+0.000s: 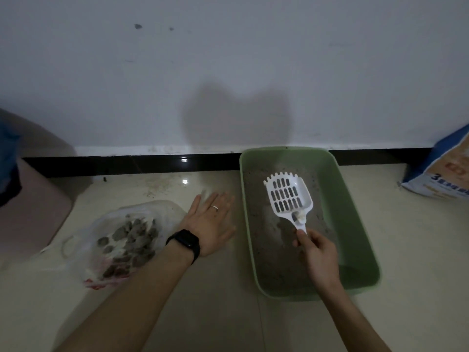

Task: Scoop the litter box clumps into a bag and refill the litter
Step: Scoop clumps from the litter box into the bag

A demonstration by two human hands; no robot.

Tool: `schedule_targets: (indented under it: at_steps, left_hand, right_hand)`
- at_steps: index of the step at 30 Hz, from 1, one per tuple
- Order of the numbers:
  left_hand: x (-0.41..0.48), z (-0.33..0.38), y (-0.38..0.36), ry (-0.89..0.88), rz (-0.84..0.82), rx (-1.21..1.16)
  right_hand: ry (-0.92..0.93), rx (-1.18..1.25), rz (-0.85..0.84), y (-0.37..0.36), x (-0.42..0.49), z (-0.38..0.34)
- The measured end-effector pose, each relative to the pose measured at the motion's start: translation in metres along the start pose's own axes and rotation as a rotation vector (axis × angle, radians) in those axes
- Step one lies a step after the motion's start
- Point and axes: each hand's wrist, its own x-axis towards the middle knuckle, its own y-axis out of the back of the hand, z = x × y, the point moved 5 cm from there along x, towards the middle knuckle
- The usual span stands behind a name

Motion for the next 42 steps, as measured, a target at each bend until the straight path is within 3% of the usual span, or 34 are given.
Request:
schedule_targets:
  at_steps: [8, 12, 15, 19, 23, 27, 31, 37, 42]
  left_hand:
    - [-0.106, -0.159, -0.004, 0.338, -0.08, 0.025]
    - [-0.159, -0.196, -0.029, 0.508, -0.22, 0.019]
    - [-0.164, -0.198, -0.032, 0.547, -0.253, -0.026]
    - [-0.142, -0.184, -0.015, 0.533, -0.171, -0.044]
    - [-0.099, -0.149, -0.001, 0.446, -0.085, -0.098]
    - [-0.042, -0.071, 0.005, 0.283, -0.017, -0.18]
    - [-0.004, 0.02, 0.0, 0.12, 0.039, -0.304]
    - [0.002, 0.067, -0.028, 0.051, 0.005, -0.206]
    - [-0.001, 0.065, -0.025, 0.039, 0.004, -0.099]
  right_hand:
    - [0.296, -0.19, -0.294, -0.092, -0.047, -0.071]
    - [0.733, -0.728, -0.388, -0.163, -0.077, -0.091]
    - [0.892, -0.94, -0.348, -0.189, -0.091, -0.098]
    - [0.723, -0.859, -0.292, -0.166, -0.083, -0.11]
    - [0.457, -0.763, -0.101, -0.072, -0.053, -0.106]
    - [0.232, -1.031, 0.044, 0.047, -0.024, -0.074]
    - [0.063, -1.255, 0.065, 0.113, 0.0, -0.041]
    - [0.259, -1.323, 0.097, 0.079, 0.049, -0.044]
    - [0.216, -1.317, 0.011, 0.019, 0.118, -0.078]
